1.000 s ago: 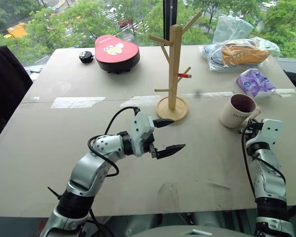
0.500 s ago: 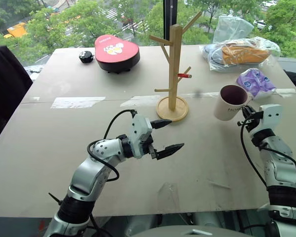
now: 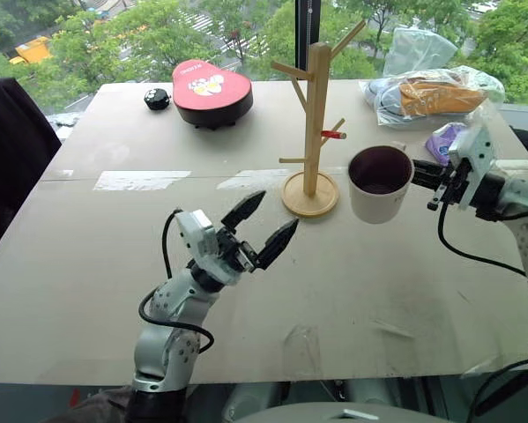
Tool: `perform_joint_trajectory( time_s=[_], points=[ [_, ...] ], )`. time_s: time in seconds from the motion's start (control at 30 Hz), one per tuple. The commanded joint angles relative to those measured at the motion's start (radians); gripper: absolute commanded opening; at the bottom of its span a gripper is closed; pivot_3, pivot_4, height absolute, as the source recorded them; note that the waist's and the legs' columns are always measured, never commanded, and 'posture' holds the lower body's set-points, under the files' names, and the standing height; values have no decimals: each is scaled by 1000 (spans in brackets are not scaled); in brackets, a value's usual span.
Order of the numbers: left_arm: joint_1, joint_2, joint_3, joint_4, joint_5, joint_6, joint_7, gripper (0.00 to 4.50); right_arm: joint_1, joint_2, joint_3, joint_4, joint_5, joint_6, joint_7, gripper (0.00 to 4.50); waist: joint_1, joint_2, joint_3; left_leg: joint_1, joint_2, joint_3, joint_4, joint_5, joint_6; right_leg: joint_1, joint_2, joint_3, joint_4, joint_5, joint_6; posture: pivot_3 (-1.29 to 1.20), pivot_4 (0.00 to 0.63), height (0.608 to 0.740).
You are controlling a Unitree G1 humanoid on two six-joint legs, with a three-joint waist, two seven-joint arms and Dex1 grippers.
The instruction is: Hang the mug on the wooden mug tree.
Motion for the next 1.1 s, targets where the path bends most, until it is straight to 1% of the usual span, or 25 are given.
perform_joint_trajectory(
  time_s=[0.03,0.17,0.3,0.4,0.57,0.87,1.1],
  points=[
    [-2,-33,16,-8,-27,-52,22,4500,-79,-41,14,-80,20,72,41,32,0,-1,0,0,0,0,0,0,0,0,0,0,0,0,0,0,150,740],
    [22,-38,-6,6,-22,-74,-3,4500,-150,-65,45,-171,14,191,16,32,-1,-2,1,-2,0,0,0,0,0,-1,0,0,-2,0,0,0,150,740],
    [13,-36,-4,21,-34,-80,-15,4500,-200,-78,81,-232,-6,294,-20,32,2,-2,1,-7,0,-2,2,0,1,-5,0,-2,-2,0,0,0,150,740],
    [4,-24,5,33,-39,-86,-32,4500,-261,-67,114,-280,-17,404,-73,32,3,-3,2,-15,0,-3,7,0,1,-10,0,-4,0,1,-1,0,150,740],
    [-4,-8,15,50,-33,-111,-54,4500,-321,-44,153,-325,-7,521,-112,32,3,-3,1,-16,0,-3,8,0,1,-11,0,-4,1,1,-1,0,150,740],
    [-17,3,16,59,-30,-119,-58,4500,-349,-53,178,-332,-15,575,-112,32,3,-3,1,-16,0,-3,8,0,1,-12,0,-4,1,1,-1,0,150,740],
    [-18,3,12,57,-23,-124,-57,4500,-382,-42,195,-286,-43,603,-137,32,1,-3,1,-16,0,-3,8,0,1,-12,0,-4,1,1,-1,0,150,740]
  ],
)
